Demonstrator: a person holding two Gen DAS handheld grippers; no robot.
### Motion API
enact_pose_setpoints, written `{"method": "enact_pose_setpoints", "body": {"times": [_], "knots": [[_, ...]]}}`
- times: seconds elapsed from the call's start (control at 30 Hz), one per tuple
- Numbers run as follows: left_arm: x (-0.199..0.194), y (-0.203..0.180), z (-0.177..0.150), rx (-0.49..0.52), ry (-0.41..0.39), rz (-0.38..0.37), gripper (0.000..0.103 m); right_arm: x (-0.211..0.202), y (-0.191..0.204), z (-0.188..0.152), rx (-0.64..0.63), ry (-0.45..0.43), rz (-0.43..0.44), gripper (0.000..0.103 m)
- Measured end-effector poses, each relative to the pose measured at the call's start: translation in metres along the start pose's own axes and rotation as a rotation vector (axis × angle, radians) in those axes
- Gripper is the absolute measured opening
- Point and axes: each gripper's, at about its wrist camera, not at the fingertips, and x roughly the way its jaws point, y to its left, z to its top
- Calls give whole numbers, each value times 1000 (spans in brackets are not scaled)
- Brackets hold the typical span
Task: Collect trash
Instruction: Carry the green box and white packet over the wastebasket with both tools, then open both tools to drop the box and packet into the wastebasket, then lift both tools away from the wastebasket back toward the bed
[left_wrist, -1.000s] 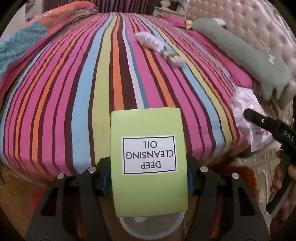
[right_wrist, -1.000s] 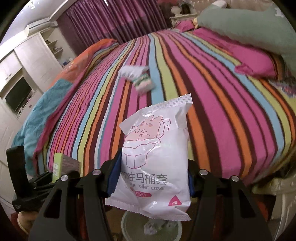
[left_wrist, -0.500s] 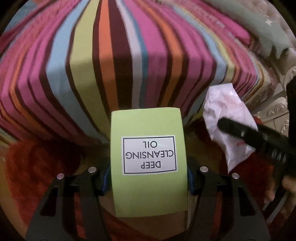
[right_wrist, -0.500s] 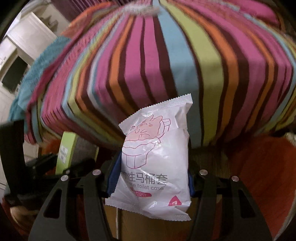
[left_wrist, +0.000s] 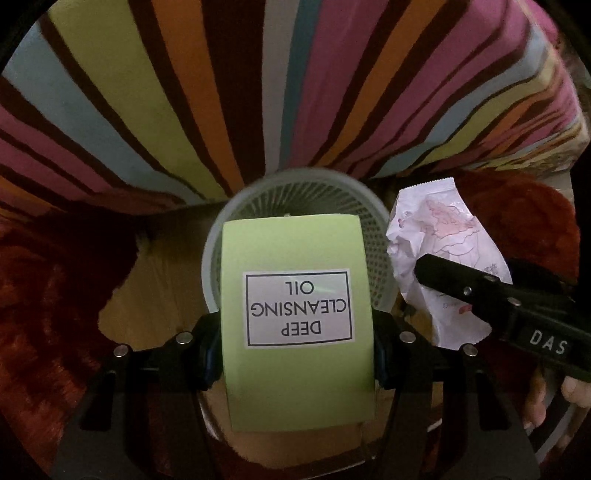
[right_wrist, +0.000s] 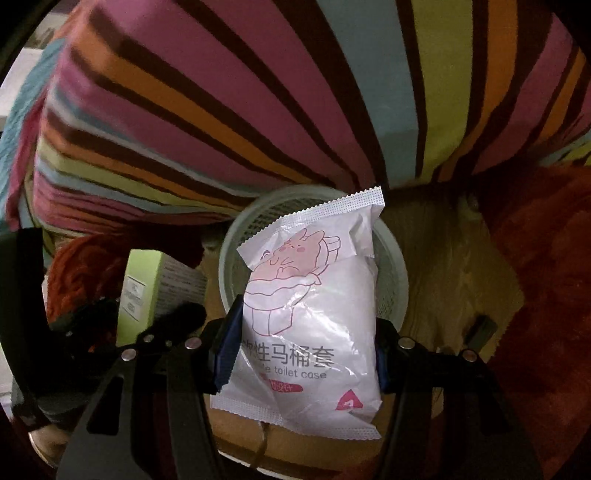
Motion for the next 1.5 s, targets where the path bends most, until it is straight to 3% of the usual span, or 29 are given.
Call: {"method": "enact_pose_setpoints", "body": {"times": [0.2,0.43,0.57,0.6,0.63,0.67,0.7,1.17,1.37,1.5], "knots": [[34,5,3,-38,87,5,59,28,-11,16,78,92,6,54],[50,7,6,-74,151,6,61,45,-19,12,125,133,-15,56],[56,6,8,-88,182,16,64,57,-23,7,154,154,-19,75],[58,6,8,-89,183,16,74,57,-24,7,161,158,-17,75],[58,6,9,-90,182,17,82,59,-26,7,165,161,-21,83],[58,6,9,-90,178,17,84,61,-26,6,166,161,-26,92],[58,5,9,-89,173,18,84,61,-27,6,169,159,-29,94],[53,9,7,-101,147,25,84,60,-27,1,170,136,-50,94],[32,2,-1,-58,103,2,84,35,-10,-6,94,58,-53,94],[3,-1,-6,21,28,13,84,5,1,-10,22,-25,-46,94]]}}
